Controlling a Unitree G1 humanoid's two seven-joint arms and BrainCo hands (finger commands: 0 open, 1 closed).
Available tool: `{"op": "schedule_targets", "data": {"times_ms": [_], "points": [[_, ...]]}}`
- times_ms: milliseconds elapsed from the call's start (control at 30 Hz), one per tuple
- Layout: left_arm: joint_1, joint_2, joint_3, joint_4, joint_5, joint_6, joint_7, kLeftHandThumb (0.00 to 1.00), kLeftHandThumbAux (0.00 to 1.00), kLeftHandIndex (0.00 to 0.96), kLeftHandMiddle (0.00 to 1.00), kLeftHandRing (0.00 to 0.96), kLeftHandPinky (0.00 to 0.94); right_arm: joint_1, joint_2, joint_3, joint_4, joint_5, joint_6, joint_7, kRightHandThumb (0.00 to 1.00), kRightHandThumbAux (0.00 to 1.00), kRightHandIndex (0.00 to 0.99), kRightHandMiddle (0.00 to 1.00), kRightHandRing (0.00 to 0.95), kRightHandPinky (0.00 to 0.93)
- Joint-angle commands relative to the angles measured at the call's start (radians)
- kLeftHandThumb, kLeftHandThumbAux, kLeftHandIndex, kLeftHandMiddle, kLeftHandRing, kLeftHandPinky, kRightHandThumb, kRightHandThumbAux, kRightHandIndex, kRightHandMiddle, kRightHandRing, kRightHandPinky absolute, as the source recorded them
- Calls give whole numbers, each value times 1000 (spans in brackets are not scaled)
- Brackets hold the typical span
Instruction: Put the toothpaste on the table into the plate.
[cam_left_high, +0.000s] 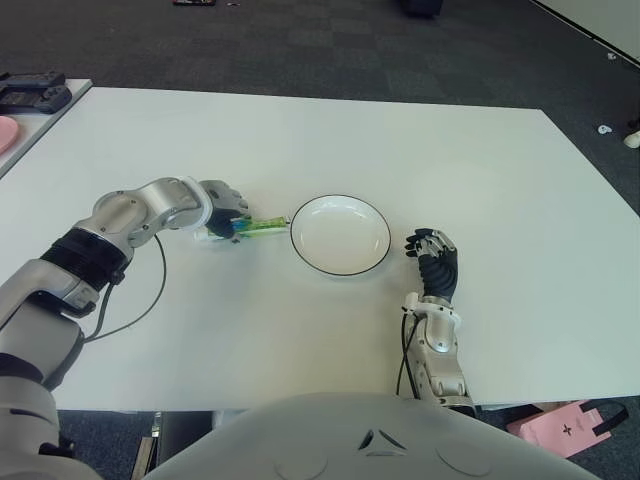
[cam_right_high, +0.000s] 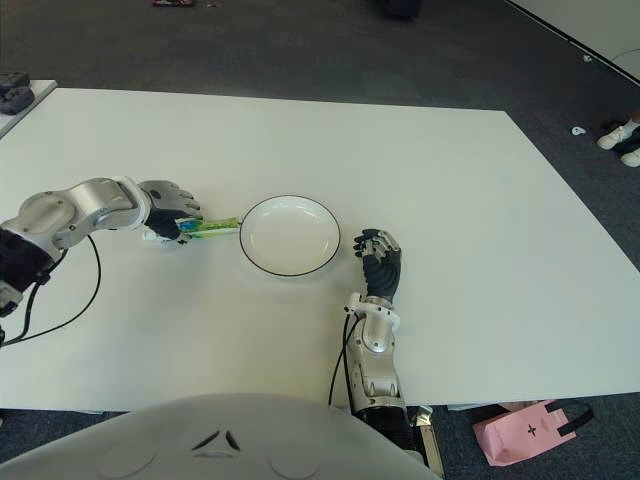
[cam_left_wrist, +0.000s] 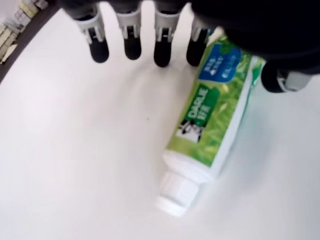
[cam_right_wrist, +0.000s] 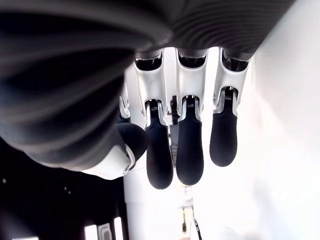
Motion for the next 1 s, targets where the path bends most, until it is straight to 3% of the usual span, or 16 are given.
{"op": "schedule_targets", "data": {"times_ms": [33, 267, 567, 1000], "points": [[69, -33, -48, 3, 62, 25, 26, 451, 182, 0, 0, 0, 0, 94, 85, 1, 48, 17, 65, -8, 706, 725, 431, 547, 524, 515], [97, -49, -68, 1, 112, 59, 73, 425, 190, 0, 0, 0, 0, 99, 81, -2, 38, 26, 69, -2, 706, 724, 432, 551, 526, 526], [133, -81, -90, 24, 150, 109, 161, 496, 221, 0, 0, 0, 0, 104, 71, -1, 32, 33, 67, 9, 707, 724, 432, 549, 524, 517], [182, -129, -134, 64, 222, 200, 258, 490, 302, 0, 0, 0, 24, 102, 70, -12, 46, 30, 37, 10, 707, 723, 433, 574, 546, 548]]}}
